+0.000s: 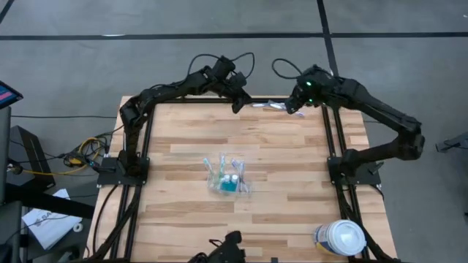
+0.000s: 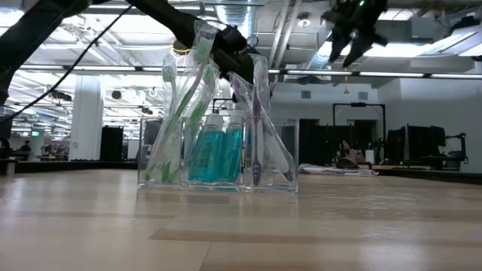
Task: Pick & Place toothbrushing station
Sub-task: Put the purple toothbrush into the transparent organizer
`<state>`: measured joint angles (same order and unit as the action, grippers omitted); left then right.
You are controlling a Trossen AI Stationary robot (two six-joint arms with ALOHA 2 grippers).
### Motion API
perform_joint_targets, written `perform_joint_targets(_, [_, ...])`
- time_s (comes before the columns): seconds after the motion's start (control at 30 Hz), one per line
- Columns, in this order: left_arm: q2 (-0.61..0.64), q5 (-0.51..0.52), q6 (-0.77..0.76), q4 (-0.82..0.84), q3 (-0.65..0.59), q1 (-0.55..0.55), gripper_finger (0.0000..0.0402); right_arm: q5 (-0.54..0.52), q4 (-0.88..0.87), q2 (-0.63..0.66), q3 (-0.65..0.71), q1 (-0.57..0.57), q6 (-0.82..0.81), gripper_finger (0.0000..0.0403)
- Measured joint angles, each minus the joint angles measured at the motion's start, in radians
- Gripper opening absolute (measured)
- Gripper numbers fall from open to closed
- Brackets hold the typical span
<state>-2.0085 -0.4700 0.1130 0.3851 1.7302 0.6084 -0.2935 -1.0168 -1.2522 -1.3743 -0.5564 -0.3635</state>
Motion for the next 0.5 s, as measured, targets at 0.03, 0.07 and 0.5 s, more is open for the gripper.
perform_joint_targets(0.03, [0.01,0.0,0.001,0.002,0.0,0.004,0.0106,0.02,0.006,-0.023,0.0,-0.022,0.023,0.0221])
perform_joint_targets(0.07, [0.021,0.002,0.001,0.0,0.0,0.009,0.0106,0.04,0.016,-0.049,0.0,-0.042,0.041,0.0221])
perform_joint_targets(0.5, [0.229,0.006,-0.006,0.001,0.0,0.118,0.0106,0.224,0.025,-0.39,0.0,-0.203,0.266,0.0221])
